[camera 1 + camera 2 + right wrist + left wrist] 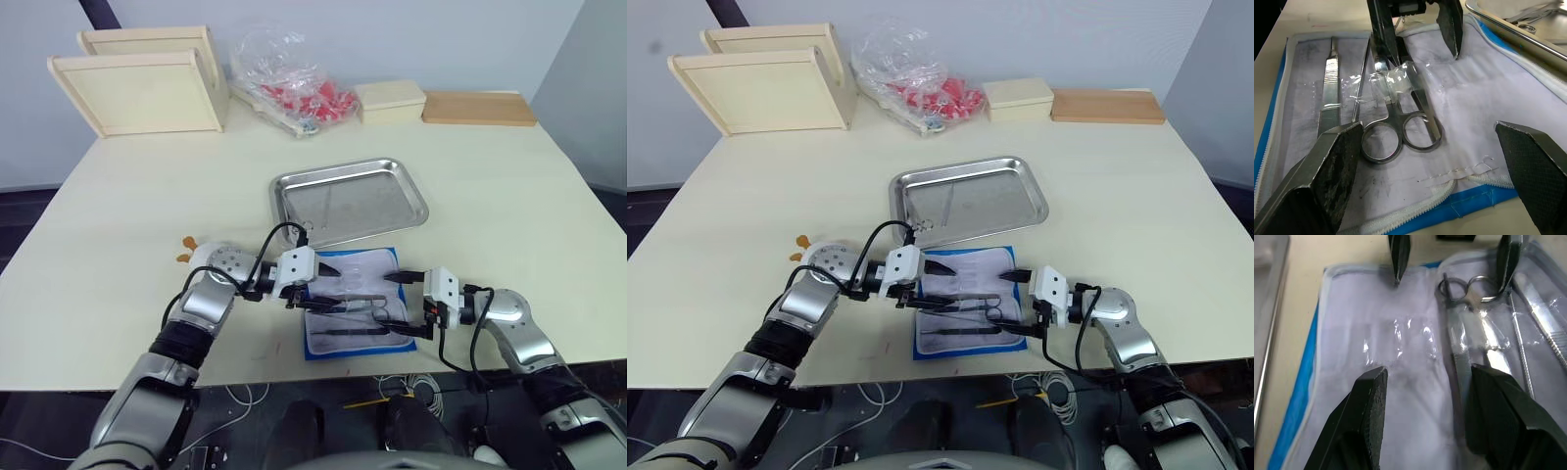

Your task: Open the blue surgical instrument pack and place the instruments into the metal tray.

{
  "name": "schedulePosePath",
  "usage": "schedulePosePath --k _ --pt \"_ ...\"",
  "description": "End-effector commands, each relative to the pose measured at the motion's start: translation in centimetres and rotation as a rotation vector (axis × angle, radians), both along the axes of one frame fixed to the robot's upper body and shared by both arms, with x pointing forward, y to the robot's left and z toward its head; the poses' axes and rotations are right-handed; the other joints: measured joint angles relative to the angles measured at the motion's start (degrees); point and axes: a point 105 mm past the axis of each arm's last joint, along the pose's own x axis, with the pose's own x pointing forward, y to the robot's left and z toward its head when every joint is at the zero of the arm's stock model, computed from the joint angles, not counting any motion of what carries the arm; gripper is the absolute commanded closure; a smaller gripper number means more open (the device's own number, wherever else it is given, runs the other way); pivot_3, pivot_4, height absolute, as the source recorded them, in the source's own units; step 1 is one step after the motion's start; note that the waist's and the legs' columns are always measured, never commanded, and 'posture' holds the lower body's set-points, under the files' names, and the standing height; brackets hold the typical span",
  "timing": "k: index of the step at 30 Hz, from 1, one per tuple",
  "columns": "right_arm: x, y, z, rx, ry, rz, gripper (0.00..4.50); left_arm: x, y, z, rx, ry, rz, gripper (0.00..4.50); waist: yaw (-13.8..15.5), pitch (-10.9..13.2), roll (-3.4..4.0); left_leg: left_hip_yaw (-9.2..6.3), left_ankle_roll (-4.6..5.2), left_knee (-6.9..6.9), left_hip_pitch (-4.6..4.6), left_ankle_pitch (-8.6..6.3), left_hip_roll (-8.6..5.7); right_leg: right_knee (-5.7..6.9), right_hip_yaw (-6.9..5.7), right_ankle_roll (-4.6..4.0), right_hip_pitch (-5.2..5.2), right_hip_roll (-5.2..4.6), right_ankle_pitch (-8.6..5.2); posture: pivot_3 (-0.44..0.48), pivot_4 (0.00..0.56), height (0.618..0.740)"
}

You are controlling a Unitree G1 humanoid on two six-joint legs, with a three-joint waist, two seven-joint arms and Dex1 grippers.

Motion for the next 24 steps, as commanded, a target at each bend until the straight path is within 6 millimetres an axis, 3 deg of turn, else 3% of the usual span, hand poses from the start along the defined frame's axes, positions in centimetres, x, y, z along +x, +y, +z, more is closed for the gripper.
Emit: schedulePosePath --k 1,8,14,15,24 --pt "-1.4 -1.1 -4.2 -0.132 0.143 -0.015 0.0 -0.2 0.8 -1.2 0.061 0.037 0.016 1.68 0.0 0.0 0.01 0.01 0.0 0.0 0.0 0.0 0.0 0.0 0.01 0.01 0.0 0.0 0.0 0.0 0.15 0.74" --pt "-1.4 -0.9 -4.3 -0.132 0.142 -0.012 0.0 -0.6 0.6 -1.3 0.051 0.064 -0.001 1.68 -0.1 0.0 0.03 0.0 0.0 0.0 0.01 0.0 0.01 0.01 0.01 0.0 0.0 0.0 0.0 0.0 0.15 0.74" --pt "-1.3 -1.0 -4.3 -0.134 0.14 -0.013 0.0 -0.9 0.5 -1.1 0.047 0.077 -0.014 4.34 -0.1 -0.1 0.08 0.0 0.0 0.0 0.01 0.0 0.01 0.01 0.01 -0.02 0.0 0.0 -0.01 0.0 0.15 0.74" --pt "-1.3 -1.1 -4.3 -0.133 0.14 -0.014 0.0 -0.9 0.6 -1.1 0.054 0.066 -0.017 4.47 0.0 -0.1 0.08 0.0 0.0 0.01 0.01 0.0 0.02 0.01 0.01 -0.08 0.01 0.0 -0.04 0.0 0.15 0.74" --pt "-1.4 -1.0 -4.4 -0.13 0.144 -0.016 0.0 -1.3 0.2 0.7 0.088 0.048 -0.028 4.47 -0.2 -0.1 0.08 0.0 0.0 0.02 -0.01 0.0 0.03 0.01 0.02 -0.05 0.0 0.0 -0.03 0.0 0.15 0.74"
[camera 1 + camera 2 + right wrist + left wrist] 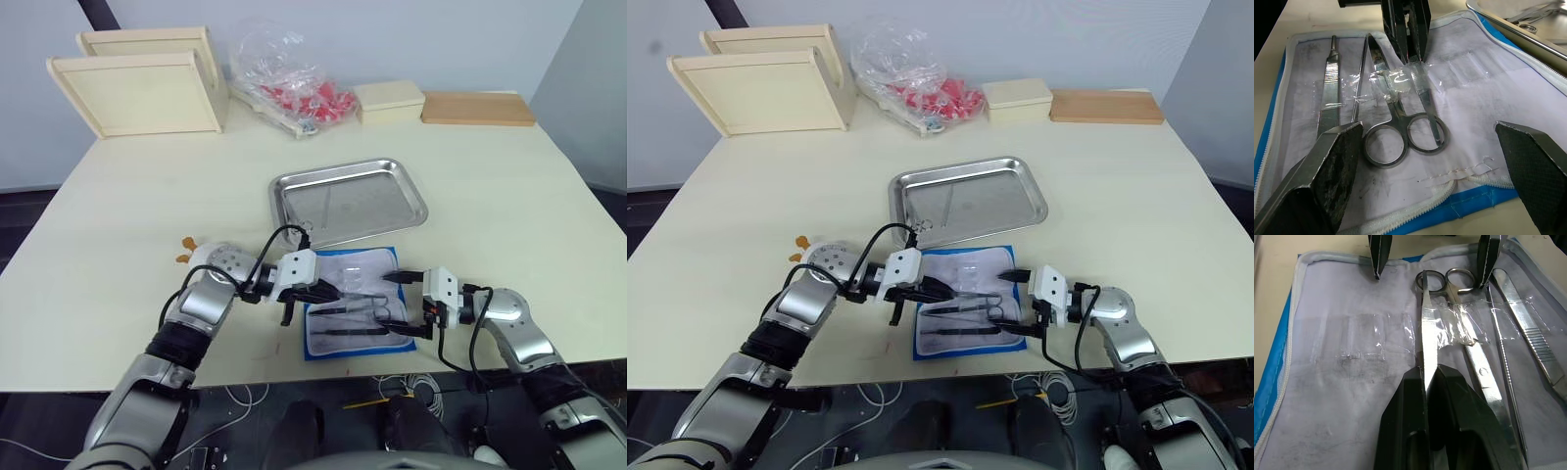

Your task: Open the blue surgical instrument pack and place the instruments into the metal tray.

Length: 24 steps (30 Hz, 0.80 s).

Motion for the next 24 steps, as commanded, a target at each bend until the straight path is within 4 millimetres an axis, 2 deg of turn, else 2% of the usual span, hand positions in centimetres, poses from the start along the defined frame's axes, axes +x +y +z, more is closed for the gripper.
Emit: schedulePosePath --k 1,17,24 --pt "-1.5 -1.1 -4.4 -0.129 0.144 -0.021 0.0 -0.4 0.2 0.7 0.042 -0.003 0.002 4.47 0.0 0.0 0.0 -0.01 0.0 0.0 0.0 0.0 0.01 0.0 -0.01 0.0 0.0 0.0 0.0 0.0 0.15 0.74" --pt "-1.4 -0.8 -4.3 -0.123 0.145 -0.015 0.0 -0.8 1.9 3.1 0.141 0.021 0.106 4.47 -0.2 0.0 -0.02 -0.02 0.0 0.0 -0.01 0.0 0.03 0.0 0.0 -0.1 -0.02 0.01 -0.06 0.0 0.15 0.74" --pt "-1.5 -0.8 -4.3 -0.123 0.148 -0.015 0.0 -1.5 3.9 4.2 0.192 0.026 0.129 4.47 -0.2 0.0 -0.03 -0.03 0.0 -0.01 -0.02 0.0 0.07 0.0 -0.01 -0.11 -0.04 0.0 -0.07 0.0 0.15 0.74"
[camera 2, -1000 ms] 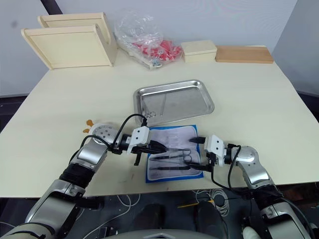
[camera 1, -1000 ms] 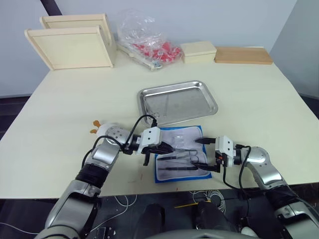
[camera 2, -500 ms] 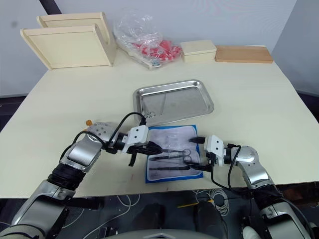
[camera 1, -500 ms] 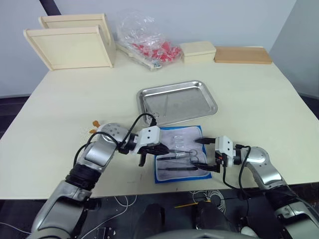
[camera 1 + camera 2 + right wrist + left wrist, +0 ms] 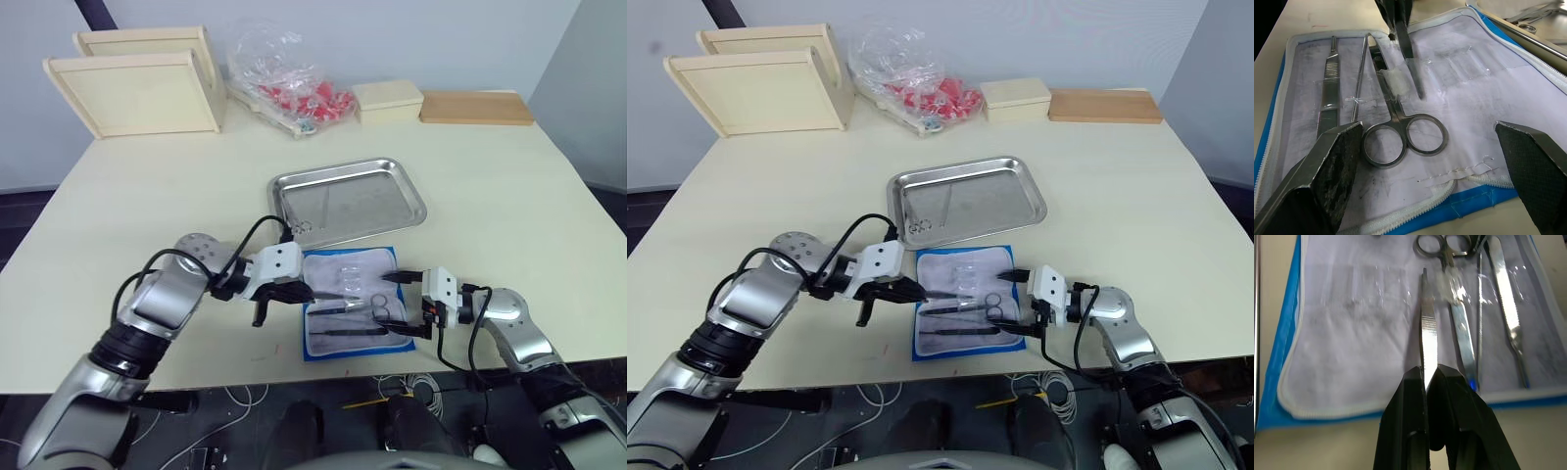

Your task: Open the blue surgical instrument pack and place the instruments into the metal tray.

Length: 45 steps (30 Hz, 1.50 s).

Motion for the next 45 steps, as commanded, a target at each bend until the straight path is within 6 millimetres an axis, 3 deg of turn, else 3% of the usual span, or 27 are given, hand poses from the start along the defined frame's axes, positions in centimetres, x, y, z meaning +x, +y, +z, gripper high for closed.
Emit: schedulePosePath --k 1,10,18,29,35,45 --pt "-1.6 -0.9 -4.3 -0.125 0.148 -0.018 0.0 -0.1 0.4 1.5 0.001 -0.036 -0.002 4.47 0.0 0.0 0.0 0.0 0.0 0.0 0.0 0.0 0.01 0.0 0.0 0.0 0.0 0.0 0.0 0.0 0.15 0.74" --pt "-1.6 -0.8 -4.3 -0.125 0.15 -0.007 0.0 -0.9 2.4 3.2 0.042 -0.038 0.021 4.47 0.0 0.1 -0.05 0.01 0.0 -0.01 -0.02 0.0 0.03 0.0 0.0 -0.01 -0.03 0.0 -0.01 0.0 0.15 0.74" --pt "-1.7 -0.8 -4.5 -0.127 0.152 -0.004 0.0 -1.3 2.5 5.9 -0.106 0.014 0.151 4.47 -0.1 0.1 -0.09 0.01 0.0 -0.01 -0.02 0.0 0.07 -0.01 0.0 -0.01 -0.04 0.01 -0.01 0.0 0.15 0.74" --pt "-1.8 -0.9 -4.5 -0.137 0.157 0.004 0.0 2.5 -0.7 8.1 -0.368 -0.084 0.444 4.47 -0.1 0.1 -0.22 -0.01 -0.01 -0.01 -0.02 0.0 -0.03 -0.01 -0.02 0.21 -0.01 0.03 0.11 0.0 0.15 0.74" --pt "-1.7 -0.9 -4.5 -0.139 0.157 0.003 0.0 5.9 -1.5 8.5 -0.431 -0.206 0.688 4.47 0.1 0.1 -0.23 -0.04 -0.02 0.0 0.0 0.0 -0.07 0.0 -0.03 0.23 0.02 0.02 0.13 0.0 0.15 0.74" --pt "-1.7 -1.0 -4.5 -0.138 0.16 -0.006 0.0 7.9 -3.7 7.2 -0.517 -0.246 0.965 4.47 0.1 0.1 -0.24 -0.06 -0.04 0.0 0.01 0.0 -0.11 0.0 -0.01 0.24 0.05 -0.03 0.15 0.0 0.15 0.74"
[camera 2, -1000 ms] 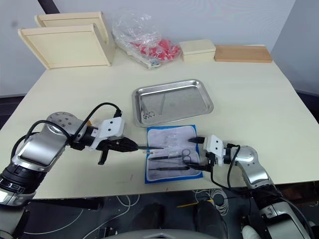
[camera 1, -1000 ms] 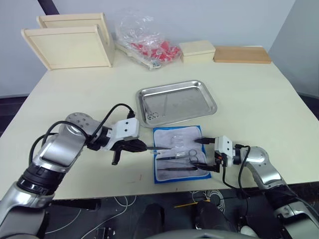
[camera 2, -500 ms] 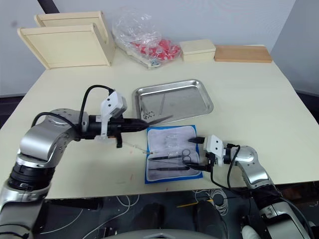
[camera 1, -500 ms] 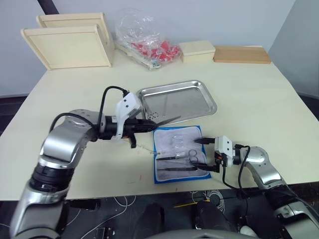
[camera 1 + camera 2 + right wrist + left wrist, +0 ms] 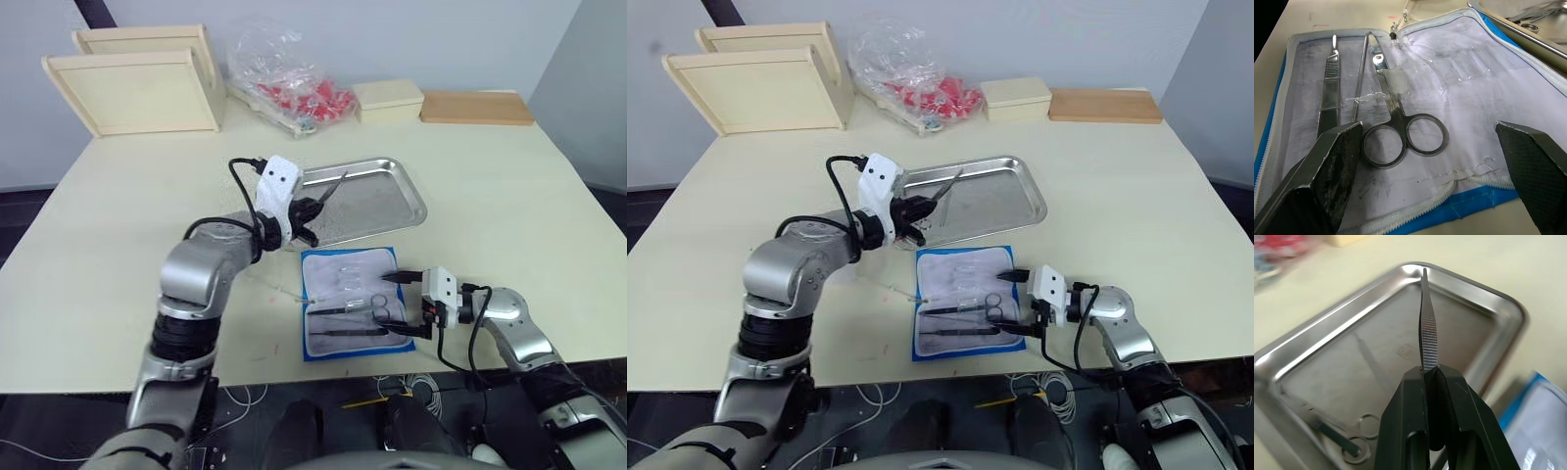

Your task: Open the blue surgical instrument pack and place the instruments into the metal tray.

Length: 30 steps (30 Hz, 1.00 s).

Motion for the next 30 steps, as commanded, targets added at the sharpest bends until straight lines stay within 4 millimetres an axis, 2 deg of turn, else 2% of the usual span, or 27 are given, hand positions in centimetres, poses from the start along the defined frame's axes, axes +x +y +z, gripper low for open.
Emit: schedulePosePath --k 1,5,11,18,23,30 --pt "-1.7 -1.0 -4.5 -0.136 0.158 -0.011 0.0 1.0 0.0 0.3 0.015 -0.038 0.119 4.47 0.0 0.0 -0.01 -0.01 0.0 0.0 -0.01 0.0 -0.01 0.0 -0.01 0.0 0.0 0.0 0.0 0.0 0.15 0.74" --pt "-1.7 -1.1 -4.7 -0.138 0.16 -0.01 0.0 2.8 -0.6 -0.7 0.005 -0.029 0.229 4.47 0.1 0.0 0.0 -0.03 -0.01 0.0 0.02 0.01 -0.08 0.0 -0.03 0.01 0.01 0.02 0.01 0.0 0.15 0.74" --pt "-1.5 -0.9 -4.7 -0.14 0.161 0.0 0.0 5.2 -1.8 -0.9 -0.034 -0.046 0.32 4.47 0.0 0.0 -0.02 0.0 -0.02 0.02 0.0 0.01 -0.11 0.0 -0.01 0.03 0.0 0.01 0.02 0.0 0.15 0.74" --pt "-1.3 -1.0 -4.7 -0.14 0.158 -0.001 0.0 6.0 -2.4 -2.8 -0.02 0.003 0.358 4.47 0.0 0.0 -0.02 0.01 -0.03 0.03 0.01 0.01 -0.13 0.0 0.0 0.11 0.02 0.01 0.07 0.0 0.15 0.74" --pt "-1.4 -0.9 -4.8 -0.136 0.159 -0.005 0.0 6.1 -3.7 -3.8 -0.016 0.041 0.337 4.47 0.0 0.0 -0.02 0.02 -0.03 0.07 0.01 0.02 -0.14 0.0 0.0 0.16 0.02 0.02 0.1 0.0 0.15 0.74" --pt "-1.5 -1.0 -4.8 -0.134 0.158 -0.011 0.0 6.4 -3.6 -4.8 -0.011 0.09 0.39 4.47 -0.1 0.0 -0.02 0.02 -0.04 0.07 0.01 0.02 -0.14 0.0 0.0 0.17 0.02 0.03 0.1 0.0 0.15 0.74"
